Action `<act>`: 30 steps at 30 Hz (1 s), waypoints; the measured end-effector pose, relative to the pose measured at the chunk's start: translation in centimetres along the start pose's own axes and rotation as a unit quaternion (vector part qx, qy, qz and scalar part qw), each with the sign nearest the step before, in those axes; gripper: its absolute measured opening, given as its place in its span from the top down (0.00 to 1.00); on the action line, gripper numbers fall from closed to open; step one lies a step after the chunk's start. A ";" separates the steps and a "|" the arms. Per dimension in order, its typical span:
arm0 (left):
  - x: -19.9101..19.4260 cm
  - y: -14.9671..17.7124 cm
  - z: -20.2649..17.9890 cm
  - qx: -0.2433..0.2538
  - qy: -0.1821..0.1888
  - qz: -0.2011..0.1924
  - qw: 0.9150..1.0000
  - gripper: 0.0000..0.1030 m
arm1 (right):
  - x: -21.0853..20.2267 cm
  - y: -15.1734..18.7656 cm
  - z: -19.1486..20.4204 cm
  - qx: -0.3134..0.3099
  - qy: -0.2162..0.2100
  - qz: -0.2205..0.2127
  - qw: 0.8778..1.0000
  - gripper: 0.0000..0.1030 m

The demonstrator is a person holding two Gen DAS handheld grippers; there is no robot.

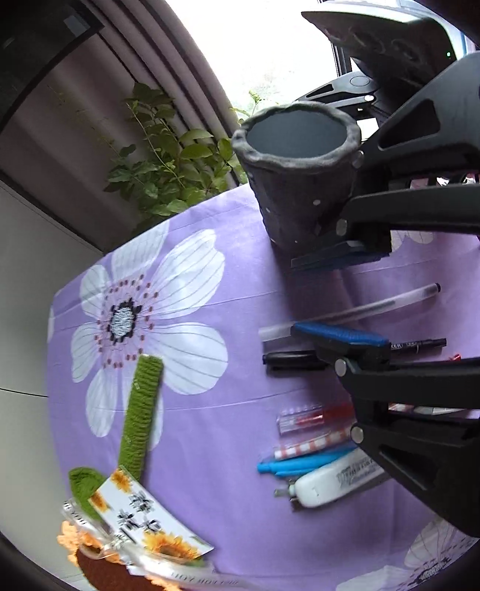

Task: Organize stationery
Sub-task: 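Lift the clear pen with the left gripper and lower it into the cup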

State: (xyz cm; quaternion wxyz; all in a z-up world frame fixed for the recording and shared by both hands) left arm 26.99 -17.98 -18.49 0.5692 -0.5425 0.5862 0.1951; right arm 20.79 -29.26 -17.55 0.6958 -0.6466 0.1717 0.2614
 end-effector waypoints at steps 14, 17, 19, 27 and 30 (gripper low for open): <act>2.7 -1.0 0.7 -0.002 -0.078 0.017 0.997 0.74 | -0.1 0.4 -0.1 0.011 -0.006 -0.008 1.000 0.30; 2.7 -0.6 0.6 0.006 -0.075 0.019 0.997 0.93 | -0.1 0.5 -0.1 0.012 -0.007 -0.009 1.000 0.30; 2.2 -0.3 1.0 -0.007 -0.061 0.016 0.998 0.93 | -0.1 0.5 0.0 0.012 -0.006 -0.009 1.000 0.30; -8.6 -0.9 -0.5 0.019 -0.045 -0.112 0.993 0.93 | -0.2 0.5 0.0 0.015 -0.011 -0.008 1.000 0.30; -12.8 -1.4 -2.9 0.049 -0.030 -0.175 0.983 0.93 | -0.2 0.6 0.2 0.010 -0.015 -0.007 1.000 0.30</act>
Point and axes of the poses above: each gripper's, at about its wrist camera, not at the fingertips, and x roughly the way its jaws point, z to its left, y to its underside, the point moved 4 cm from there along x, roughly the way its jaws point, and after that the axes turned 11 degrees about x, right-handed, at the moved point
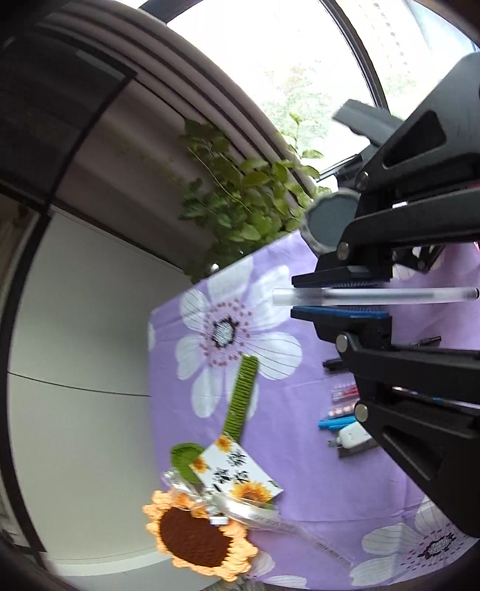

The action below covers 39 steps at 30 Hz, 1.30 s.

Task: Organize stationery
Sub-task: 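Lift the clear pen with the left gripper and lower it into the cup, then open the left gripper to release the clear pen in the cup, then grasp the black marker with the left gripper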

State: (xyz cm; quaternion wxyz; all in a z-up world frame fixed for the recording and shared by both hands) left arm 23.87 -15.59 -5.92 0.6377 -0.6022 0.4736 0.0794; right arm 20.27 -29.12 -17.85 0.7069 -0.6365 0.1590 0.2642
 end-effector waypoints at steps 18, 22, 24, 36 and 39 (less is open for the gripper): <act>3.6 -3.1 -3.4 0.045 0.005 -0.102 0.994 0.93 | 0.0 0.1 0.6 -0.009 -0.011 0.002 1.000 0.30; 3.3 -1.4 -3.4 0.054 0.011 -0.092 0.994 0.92 | 0.0 0.1 0.7 -0.010 -0.011 0.002 1.000 0.30; 3.3 -0.4 -3.5 0.058 0.019 -0.079 0.995 0.92 | 0.1 0.1 0.7 -0.010 -0.010 0.002 1.000 0.30; 0.4 2.5 -1.1 0.030 0.028 -0.047 0.998 0.27 | -0.1 0.1 1.0 -0.021 0.004 0.001 1.000 0.30; -1.3 2.2 0.5 0.028 -0.028 -0.067 0.997 0.26 | 0.0 0.1 1.0 -0.023 0.005 0.001 1.000 0.30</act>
Point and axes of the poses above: each gripper's, at about its wrist camera, not at the fingertips, and x roughly the way its jaws point, z to its left, y to its underside, the point moved 4 cm from there along x, roughly the way its jaws point, and after that the axes turned 11 degrees about x, right-handed, at the moved point
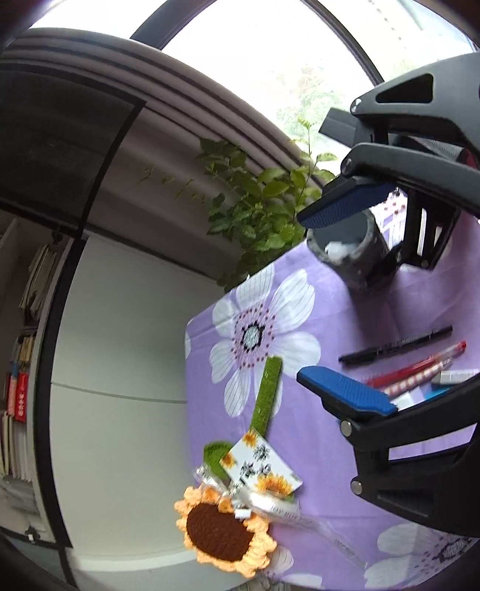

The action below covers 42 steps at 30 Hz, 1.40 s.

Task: Organize stationery
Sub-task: 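Grasp the black marker with the left gripper, then lift the black marker with the left gripper and insert it into the cup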

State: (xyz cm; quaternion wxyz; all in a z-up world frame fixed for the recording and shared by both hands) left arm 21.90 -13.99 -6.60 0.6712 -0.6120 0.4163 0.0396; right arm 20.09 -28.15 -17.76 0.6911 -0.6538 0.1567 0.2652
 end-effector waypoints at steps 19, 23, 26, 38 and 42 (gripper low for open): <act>10.6 7.1 4.2 -0.054 -0.039 0.188 0.980 0.53 | 0.0 0.1 -0.1 0.010 -0.005 0.003 1.000 0.30; 11.3 6.9 4.1 -0.039 -0.059 0.189 0.979 0.61 | 0.0 0.1 -0.1 0.010 -0.005 0.003 1.000 0.30; 11.5 6.8 3.9 -0.040 -0.053 0.193 0.979 0.66 | 0.0 0.1 -0.1 0.010 -0.005 0.004 1.000 0.30; 12.9 7.4 3.0 -0.018 -0.065 0.211 0.975 0.84 | 0.2 0.2 0.0 0.009 -0.005 0.010 1.000 0.30; 12.7 7.6 3.0 -0.025 -0.049 0.208 0.976 0.88 | 0.2 0.1 0.0 0.009 -0.005 0.010 1.000 0.30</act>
Point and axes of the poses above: each gripper's, at about its wrist camera, not at the fingertips, and x roughly the way its jaws point, z to its left, y to its underside, the point moved 4 cm from there along x, roughly the way its jaws point, and after that the axes turned 11 degrees about x, right-handed, at the moved point
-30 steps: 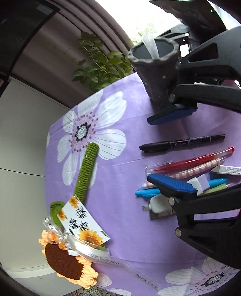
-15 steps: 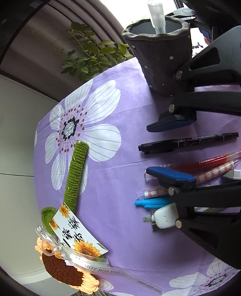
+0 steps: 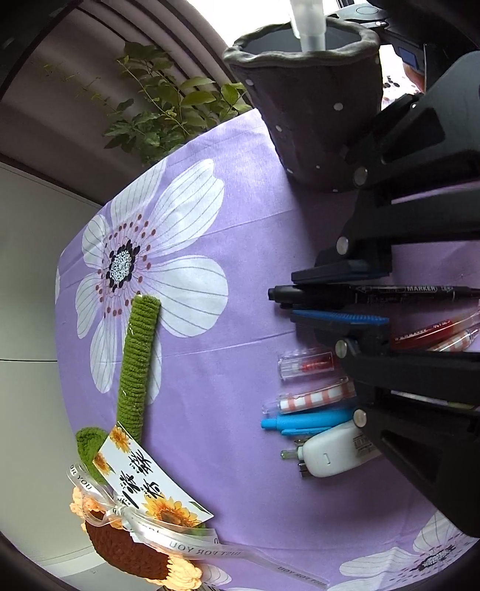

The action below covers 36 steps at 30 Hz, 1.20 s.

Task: Organize stationery
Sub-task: 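Lift the black marker with the left gripper and insert it into the cup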

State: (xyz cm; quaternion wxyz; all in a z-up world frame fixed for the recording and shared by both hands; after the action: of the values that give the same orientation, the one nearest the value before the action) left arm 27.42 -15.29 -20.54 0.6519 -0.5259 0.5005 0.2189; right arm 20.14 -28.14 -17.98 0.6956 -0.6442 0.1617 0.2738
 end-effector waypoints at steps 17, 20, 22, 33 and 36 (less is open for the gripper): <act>-11.4 -2.0 -1.3 0.010 0.038 -0.152 0.988 0.89 | 0.0 0.0 0.0 -0.003 0.002 -0.001 1.000 0.30; -12.9 -2.5 -2.1 0.015 0.049 -0.167 0.985 0.89 | -0.1 0.0 0.1 -0.003 0.001 -0.001 1.000 0.30; -13.6 -3.2 -2.9 0.018 0.064 -0.178 0.982 0.89 | -0.1 0.0 0.1 -0.004 -0.001 -0.001 1.000 0.30; -15.7 -8.2 -7.5 0.041 0.096 -0.281 0.954 0.88 | -0.1 0.0 0.1 -0.004 -0.005 0.001 1.000 0.30; -14.6 -8.8 -7.9 0.044 0.099 -0.286 0.952 0.88 | 0.1 0.0 0.0 -0.001 -0.009 0.002 1.000 0.30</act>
State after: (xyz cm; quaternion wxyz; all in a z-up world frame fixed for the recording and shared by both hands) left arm 25.41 -21.99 -3.12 0.6569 -0.6365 0.4009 -0.0522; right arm 20.23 -28.18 -17.98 0.6956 -0.6424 0.1562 0.2812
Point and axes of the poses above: each gripper's, at about its wrist camera, not at the fingertips, and x roughly the way its jaws point, z to its left, y to its underside, the point moved 4 cm from there along x, roughly the way its jaws point, and after that the axes turned 11 degrees about x, right-handed, at the moved point
